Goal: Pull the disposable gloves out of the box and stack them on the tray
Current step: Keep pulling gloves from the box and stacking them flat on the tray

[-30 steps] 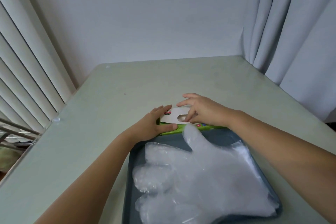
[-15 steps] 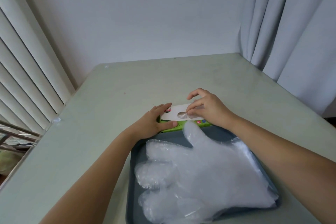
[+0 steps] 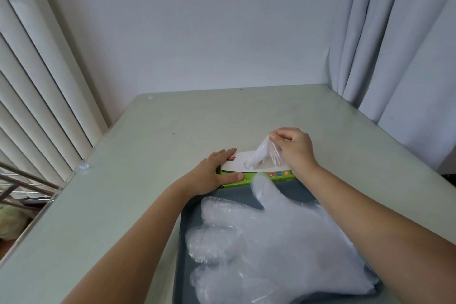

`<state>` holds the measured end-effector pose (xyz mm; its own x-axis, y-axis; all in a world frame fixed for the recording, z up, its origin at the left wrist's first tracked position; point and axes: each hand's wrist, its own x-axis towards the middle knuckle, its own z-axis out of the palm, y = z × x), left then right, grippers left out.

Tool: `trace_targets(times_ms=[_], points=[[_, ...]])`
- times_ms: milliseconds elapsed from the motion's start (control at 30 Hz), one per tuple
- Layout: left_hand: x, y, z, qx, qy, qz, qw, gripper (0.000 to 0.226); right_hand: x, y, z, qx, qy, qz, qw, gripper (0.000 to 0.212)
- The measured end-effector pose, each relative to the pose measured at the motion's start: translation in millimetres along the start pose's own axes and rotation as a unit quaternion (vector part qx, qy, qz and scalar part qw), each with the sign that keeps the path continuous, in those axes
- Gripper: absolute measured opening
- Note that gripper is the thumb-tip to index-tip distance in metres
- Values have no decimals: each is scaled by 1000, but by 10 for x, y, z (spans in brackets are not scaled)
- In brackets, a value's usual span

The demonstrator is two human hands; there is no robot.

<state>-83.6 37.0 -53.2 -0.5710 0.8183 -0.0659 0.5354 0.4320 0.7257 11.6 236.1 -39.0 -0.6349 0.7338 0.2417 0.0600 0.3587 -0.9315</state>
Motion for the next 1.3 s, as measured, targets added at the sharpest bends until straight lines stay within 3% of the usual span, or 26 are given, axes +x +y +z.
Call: trace_targets(times_ms=[133,233,300,367,467,567,633,700,833,967,1033,1133,1200,1300], points=[[2,-6,0,6,1,-5,1000,75,-7,-50,-53,135,-33,73,988,7],[-6,14,-1,11,0,-5,1000,76,-68,-114,-171,38,-191,-3,981,48],[-12,30,-3,12,0,-3,1000,76,-136,-175,-190,-89,-278,-84,953,69],[-15,39,-5,13,1,-6,1000,76,-177,-156,-140,-199,-274,-172,925,59],[-19,56,-5,15,-3,-12,1000,77,-226,-165,-75,-229,-199,-288,908,14],[-40,90,-10,19,-3,-9,1000,76,-238,-294,-68,-282,-179,-351,875,14],[-43,88,-12,20,-5,-12,1000,76,-224,-416,-83,-325,-200,-325,865,18],[-33,77,-19,24,-7,-21,999,77,-190,-534,-118,-332,-188,-259,887,17],[-44,78,-20,26,-15,-32,999,79,-127,-660,-240,-151,-154,-70,974,10],[-20,157,-69,37,-34,-52,997,82,-135,-655,-266,19,-155,64,986,17],[-4,260,-95,68,-26,-58,996,84,-123,-655,-281,45,-145,90,984,16],[-54,494,-80,74,73,4,995,82,-91,-668,-353,53,-143,91,984,11],[-82,647,-49,25,139,42,989,73,-94,-689,-397,35,-155,76,984,6],[-28,790,-41,-24,176,45,983,52,-143,-725,-427,22,-189,67,980,8]])
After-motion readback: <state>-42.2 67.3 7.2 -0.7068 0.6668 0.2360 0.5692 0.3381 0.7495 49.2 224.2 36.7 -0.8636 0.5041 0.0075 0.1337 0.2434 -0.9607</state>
